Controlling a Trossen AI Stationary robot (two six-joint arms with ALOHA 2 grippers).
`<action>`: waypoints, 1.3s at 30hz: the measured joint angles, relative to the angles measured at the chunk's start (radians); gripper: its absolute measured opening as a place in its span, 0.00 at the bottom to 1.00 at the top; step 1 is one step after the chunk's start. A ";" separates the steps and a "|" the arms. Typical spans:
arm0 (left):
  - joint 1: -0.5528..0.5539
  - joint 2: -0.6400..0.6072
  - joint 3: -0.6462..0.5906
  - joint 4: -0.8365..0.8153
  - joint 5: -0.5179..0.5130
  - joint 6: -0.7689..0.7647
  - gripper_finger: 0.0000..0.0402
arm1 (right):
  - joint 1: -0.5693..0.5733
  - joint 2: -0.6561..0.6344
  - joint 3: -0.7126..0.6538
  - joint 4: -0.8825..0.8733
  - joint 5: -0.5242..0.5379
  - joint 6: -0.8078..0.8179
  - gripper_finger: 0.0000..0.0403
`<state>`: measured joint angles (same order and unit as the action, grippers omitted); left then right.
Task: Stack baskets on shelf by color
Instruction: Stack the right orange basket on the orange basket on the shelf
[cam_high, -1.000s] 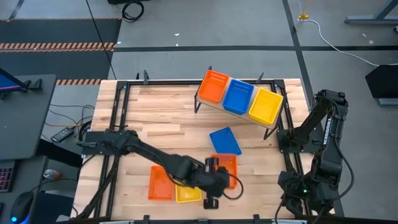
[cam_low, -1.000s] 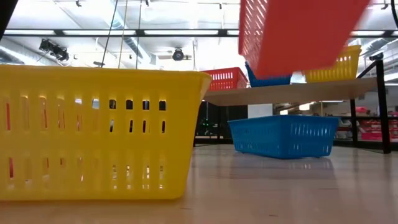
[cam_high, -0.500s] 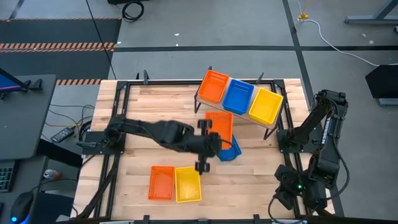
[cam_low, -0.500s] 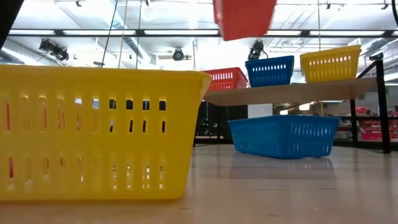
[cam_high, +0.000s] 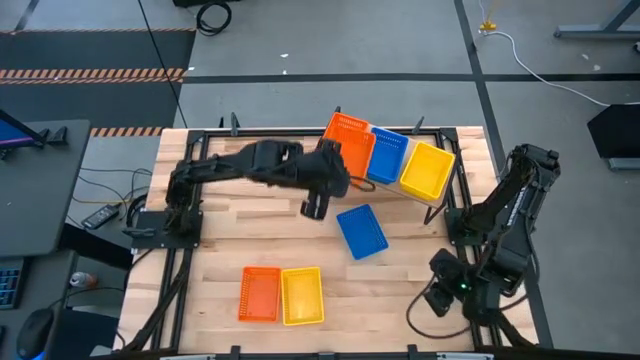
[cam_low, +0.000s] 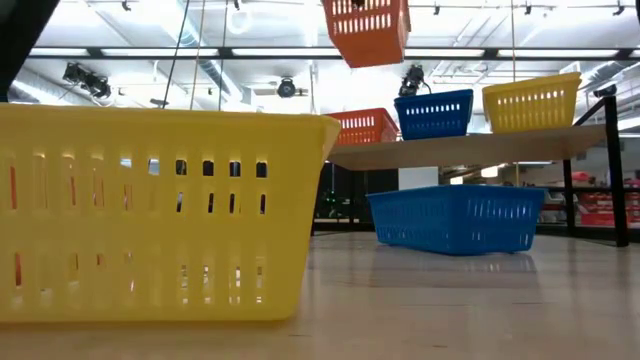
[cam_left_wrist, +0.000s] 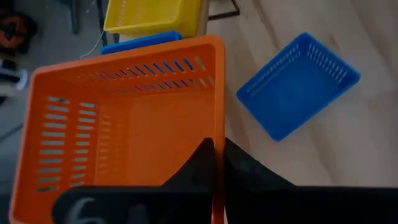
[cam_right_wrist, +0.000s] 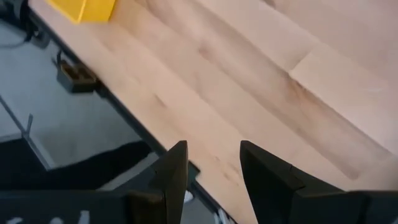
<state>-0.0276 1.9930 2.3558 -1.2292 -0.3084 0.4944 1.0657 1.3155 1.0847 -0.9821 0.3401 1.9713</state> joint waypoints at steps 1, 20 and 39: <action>0.020 0.000 -0.001 0.006 0.012 0.035 0.03 | -0.014 0.000 0.000 0.000 0.000 0.000 0.38; 0.285 0.008 -0.002 0.033 0.287 0.422 0.03 | -0.211 0.000 0.000 0.053 0.000 -0.011 0.38; 0.360 0.076 -0.040 0.031 0.309 0.438 0.03 | -0.217 0.000 0.000 0.104 -0.001 -0.035 0.38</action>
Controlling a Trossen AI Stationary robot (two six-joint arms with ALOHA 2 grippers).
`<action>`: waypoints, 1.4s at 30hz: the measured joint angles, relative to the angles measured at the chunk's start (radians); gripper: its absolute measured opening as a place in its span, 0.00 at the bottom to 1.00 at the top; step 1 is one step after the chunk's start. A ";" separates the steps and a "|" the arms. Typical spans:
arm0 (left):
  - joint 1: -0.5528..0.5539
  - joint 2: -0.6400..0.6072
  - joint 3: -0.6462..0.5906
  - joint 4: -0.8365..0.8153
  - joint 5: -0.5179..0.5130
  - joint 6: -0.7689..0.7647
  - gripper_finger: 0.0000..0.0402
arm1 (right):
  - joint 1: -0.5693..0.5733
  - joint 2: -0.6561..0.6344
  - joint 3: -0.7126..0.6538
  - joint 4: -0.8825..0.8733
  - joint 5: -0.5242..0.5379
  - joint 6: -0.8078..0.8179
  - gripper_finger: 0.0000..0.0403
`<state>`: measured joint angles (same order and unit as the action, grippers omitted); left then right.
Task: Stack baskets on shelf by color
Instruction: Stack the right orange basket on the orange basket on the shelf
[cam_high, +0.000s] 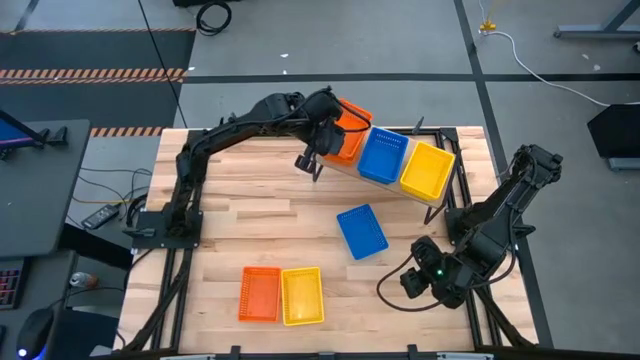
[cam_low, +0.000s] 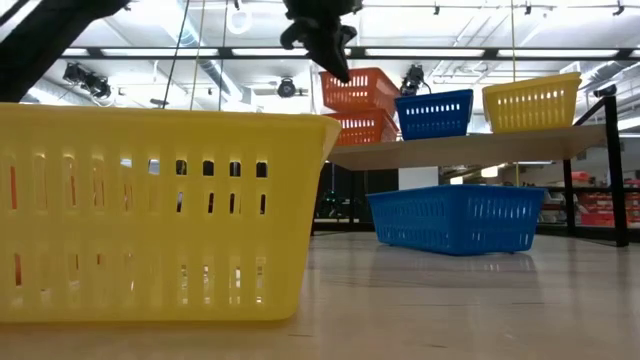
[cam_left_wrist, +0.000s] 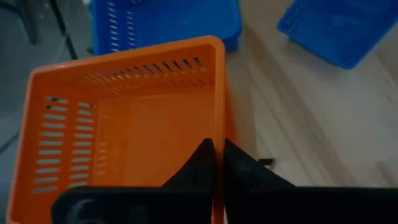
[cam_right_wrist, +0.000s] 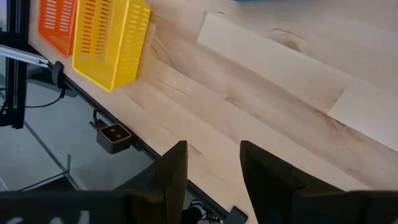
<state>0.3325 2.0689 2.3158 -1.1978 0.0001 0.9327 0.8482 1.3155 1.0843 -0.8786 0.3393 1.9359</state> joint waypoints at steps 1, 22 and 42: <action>0.000 0.002 0.000 -0.004 0.000 0.001 0.03 | 0.000 0.000 0.000 0.000 0.000 -0.003 0.38; -0.011 0.028 -0.001 0.019 0.006 -0.032 0.06 | 0.000 0.000 0.000 0.011 0.000 -0.020 0.38; -0.041 0.028 -0.001 0.059 -0.015 -0.066 0.20 | 0.000 0.000 0.000 0.017 -0.036 -0.088 0.38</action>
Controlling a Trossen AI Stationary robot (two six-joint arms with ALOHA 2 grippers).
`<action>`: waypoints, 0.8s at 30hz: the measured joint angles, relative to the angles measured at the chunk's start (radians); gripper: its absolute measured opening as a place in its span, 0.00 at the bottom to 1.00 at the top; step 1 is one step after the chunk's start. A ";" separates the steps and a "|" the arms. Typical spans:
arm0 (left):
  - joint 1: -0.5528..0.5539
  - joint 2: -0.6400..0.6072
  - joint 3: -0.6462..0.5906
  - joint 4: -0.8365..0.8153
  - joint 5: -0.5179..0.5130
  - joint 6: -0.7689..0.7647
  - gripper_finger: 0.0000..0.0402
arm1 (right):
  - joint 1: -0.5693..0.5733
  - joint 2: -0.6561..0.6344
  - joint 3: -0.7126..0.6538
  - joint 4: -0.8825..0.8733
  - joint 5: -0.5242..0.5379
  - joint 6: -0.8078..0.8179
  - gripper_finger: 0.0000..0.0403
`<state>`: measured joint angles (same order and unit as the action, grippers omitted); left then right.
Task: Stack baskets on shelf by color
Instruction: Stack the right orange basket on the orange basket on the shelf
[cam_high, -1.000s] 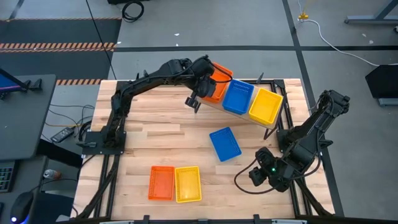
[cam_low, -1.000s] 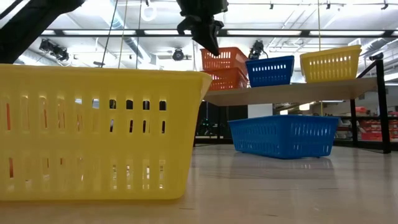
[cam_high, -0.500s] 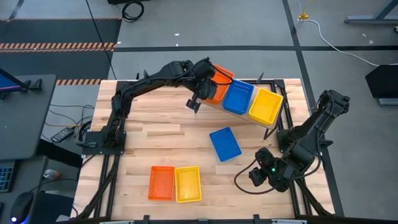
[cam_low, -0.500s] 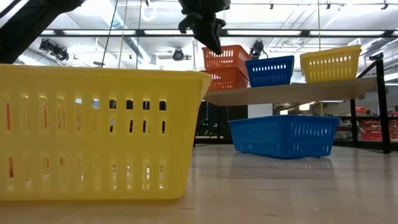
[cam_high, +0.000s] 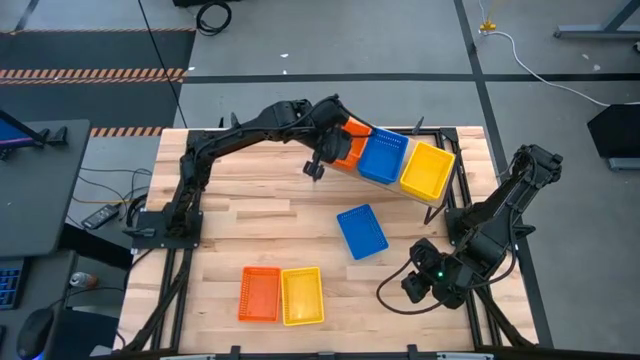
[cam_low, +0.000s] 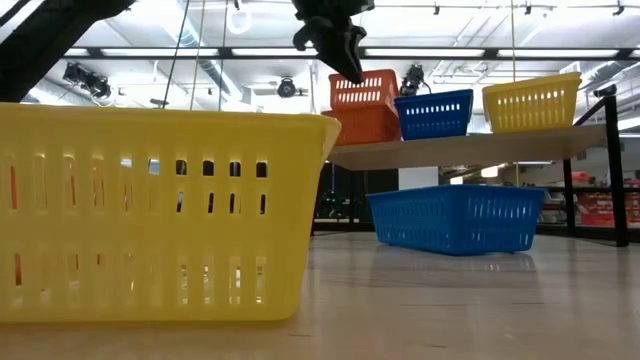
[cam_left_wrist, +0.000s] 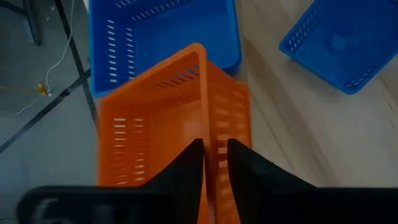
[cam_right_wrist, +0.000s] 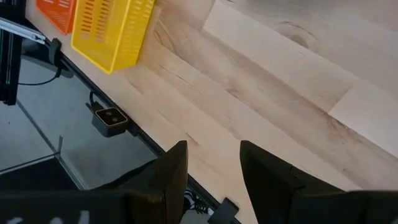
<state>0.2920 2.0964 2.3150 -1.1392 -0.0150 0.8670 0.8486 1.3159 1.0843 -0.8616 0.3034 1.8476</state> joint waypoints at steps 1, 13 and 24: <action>0.000 0.000 0.000 0.004 -0.006 0.000 0.22 | 0.000 0.000 0.000 0.000 -0.001 0.000 0.38; 0.000 0.000 0.000 -0.005 -0.036 -0.023 0.34 | 0.002 0.000 0.000 0.000 -0.014 -0.034 0.38; -0.015 0.000 0.000 -0.045 -0.022 -0.020 0.06 | 0.002 0.000 0.000 0.000 -0.014 -0.045 0.38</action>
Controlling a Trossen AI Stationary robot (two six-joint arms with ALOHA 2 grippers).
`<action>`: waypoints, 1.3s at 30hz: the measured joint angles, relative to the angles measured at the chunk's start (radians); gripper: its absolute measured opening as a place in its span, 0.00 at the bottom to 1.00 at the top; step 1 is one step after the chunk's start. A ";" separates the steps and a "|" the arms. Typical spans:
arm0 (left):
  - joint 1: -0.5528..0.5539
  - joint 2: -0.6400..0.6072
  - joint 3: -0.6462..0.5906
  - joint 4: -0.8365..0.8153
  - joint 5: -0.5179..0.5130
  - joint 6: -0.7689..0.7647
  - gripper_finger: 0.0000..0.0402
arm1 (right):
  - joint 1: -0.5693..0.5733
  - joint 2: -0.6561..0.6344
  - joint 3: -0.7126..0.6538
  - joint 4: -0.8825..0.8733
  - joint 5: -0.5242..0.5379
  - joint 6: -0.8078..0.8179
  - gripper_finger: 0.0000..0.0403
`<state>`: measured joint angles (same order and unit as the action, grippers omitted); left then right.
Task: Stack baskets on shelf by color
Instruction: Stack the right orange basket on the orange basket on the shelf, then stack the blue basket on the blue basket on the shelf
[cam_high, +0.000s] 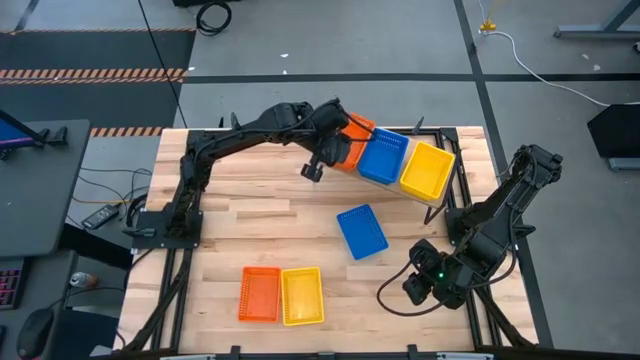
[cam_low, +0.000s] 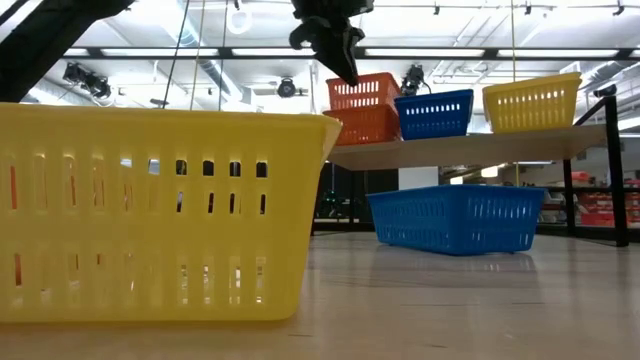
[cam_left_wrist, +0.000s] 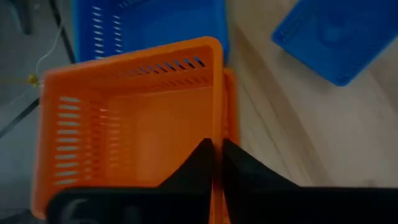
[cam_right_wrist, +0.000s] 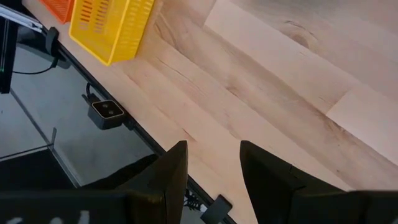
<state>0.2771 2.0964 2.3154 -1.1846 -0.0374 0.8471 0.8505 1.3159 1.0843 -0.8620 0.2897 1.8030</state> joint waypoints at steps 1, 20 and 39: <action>0.000 0.000 0.000 -0.004 0.003 0.000 0.04 | 0.000 0.000 0.000 0.000 0.000 0.000 0.38; 0.028 0.000 0.000 0.007 -0.013 0.001 0.12 | 0.000 0.000 0.000 0.000 0.000 0.007 0.38; 0.011 0.000 0.000 0.011 -0.037 -0.031 0.22 | 0.000 0.000 0.000 0.016 0.000 0.008 0.38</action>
<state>0.2880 2.0964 2.3157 -1.1734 -0.0746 0.8156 0.8505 1.3159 1.0843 -0.8461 0.2899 1.8107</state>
